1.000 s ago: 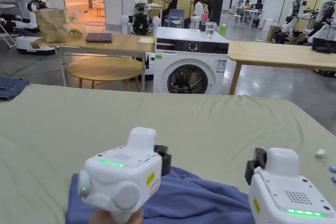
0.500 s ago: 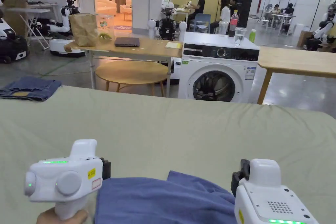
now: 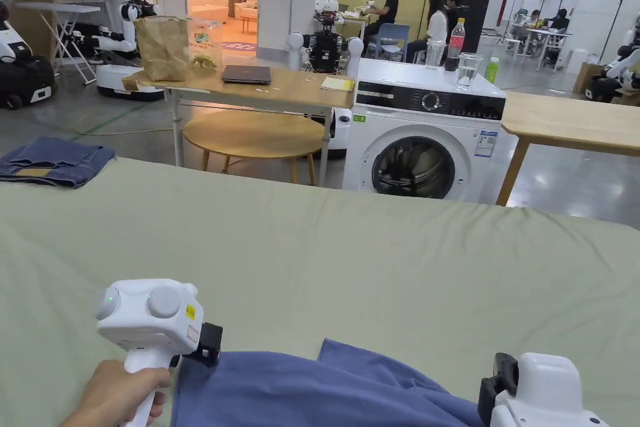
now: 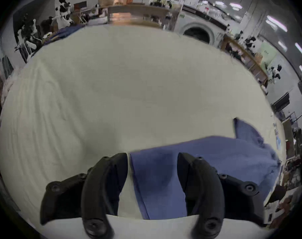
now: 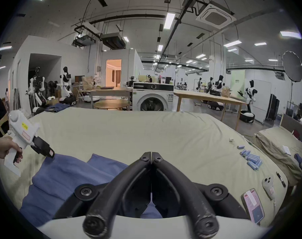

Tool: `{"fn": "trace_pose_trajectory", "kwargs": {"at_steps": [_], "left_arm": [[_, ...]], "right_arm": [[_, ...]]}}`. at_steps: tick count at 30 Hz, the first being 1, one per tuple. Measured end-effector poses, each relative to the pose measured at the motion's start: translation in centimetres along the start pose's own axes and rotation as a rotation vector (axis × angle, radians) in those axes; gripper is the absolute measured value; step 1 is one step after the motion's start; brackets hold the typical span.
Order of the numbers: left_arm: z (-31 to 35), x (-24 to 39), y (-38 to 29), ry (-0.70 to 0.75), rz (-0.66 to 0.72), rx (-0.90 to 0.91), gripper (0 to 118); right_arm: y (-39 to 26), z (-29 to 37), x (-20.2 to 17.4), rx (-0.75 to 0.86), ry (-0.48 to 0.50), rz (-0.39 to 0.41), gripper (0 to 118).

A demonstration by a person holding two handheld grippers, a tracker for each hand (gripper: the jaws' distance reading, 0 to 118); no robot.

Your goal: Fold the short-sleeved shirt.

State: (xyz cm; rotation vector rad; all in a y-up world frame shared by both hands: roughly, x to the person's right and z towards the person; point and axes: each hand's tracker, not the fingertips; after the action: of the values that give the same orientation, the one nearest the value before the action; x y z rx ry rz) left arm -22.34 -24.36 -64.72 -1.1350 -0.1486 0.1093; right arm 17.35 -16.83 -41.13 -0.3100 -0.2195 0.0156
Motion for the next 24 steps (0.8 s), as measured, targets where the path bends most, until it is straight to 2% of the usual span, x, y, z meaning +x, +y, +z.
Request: {"fn": "trace_pose_trajectory", "kwargs": {"at_steps": [2, 4, 7, 8, 9, 12, 18, 19, 22, 24], "left_arm": [[-1.8, 0.8, -0.8, 0.060, -0.023, -0.050, 59], [-1.1, 2.0, -1.9, 0.105, -0.108, 0.072, 57], [-1.0, 3.5, -3.0, 0.108, -0.240, 0.101, 28], [-0.6, 3.6, -3.4, 0.095, -0.263, 0.096, 10], [-0.4, 3.6, -3.5, 0.070, -0.262, 0.078, 0], [0.5, 2.5, -4.0, -0.009, -0.176, 0.086, 0], [4.5, 1.6, -7.6, -0.056, -0.142, 0.191, 0], [5.2, 1.4, -8.3, -0.074, -0.116, 0.220, 0], [6.8, 1.2, -9.9, -0.080, -0.109, 0.255, 0], [7.6, 1.3, -10.6, -0.082, -0.115, 0.264, 0]], "right_arm": [[-0.3, -0.2, 0.7, -0.016, -0.014, 0.004, 0], [-0.5, -0.3, 1.5, -0.029, -0.024, 0.003, 0], [-0.6, -0.7, 2.6, -0.042, -0.041, -0.006, 0], [-0.5, -1.0, 2.8, -0.051, -0.045, -0.006, 0], [-0.4, -1.4, 3.1, -0.059, -0.043, -0.004, 0], [0.4, -2.7, 3.6, -0.097, -0.015, 0.004, 0], [2.8, -7.0, 3.9, -0.198, 0.040, 0.044, 0], [3.1, -8.0, 3.7, -0.228, 0.065, 0.051, 5], [3.7, -11.5, 3.3, -0.328, 0.116, 0.060, 63], [3.4, -14.0, 2.7, -0.410, 0.137, 0.061, 67]]}}
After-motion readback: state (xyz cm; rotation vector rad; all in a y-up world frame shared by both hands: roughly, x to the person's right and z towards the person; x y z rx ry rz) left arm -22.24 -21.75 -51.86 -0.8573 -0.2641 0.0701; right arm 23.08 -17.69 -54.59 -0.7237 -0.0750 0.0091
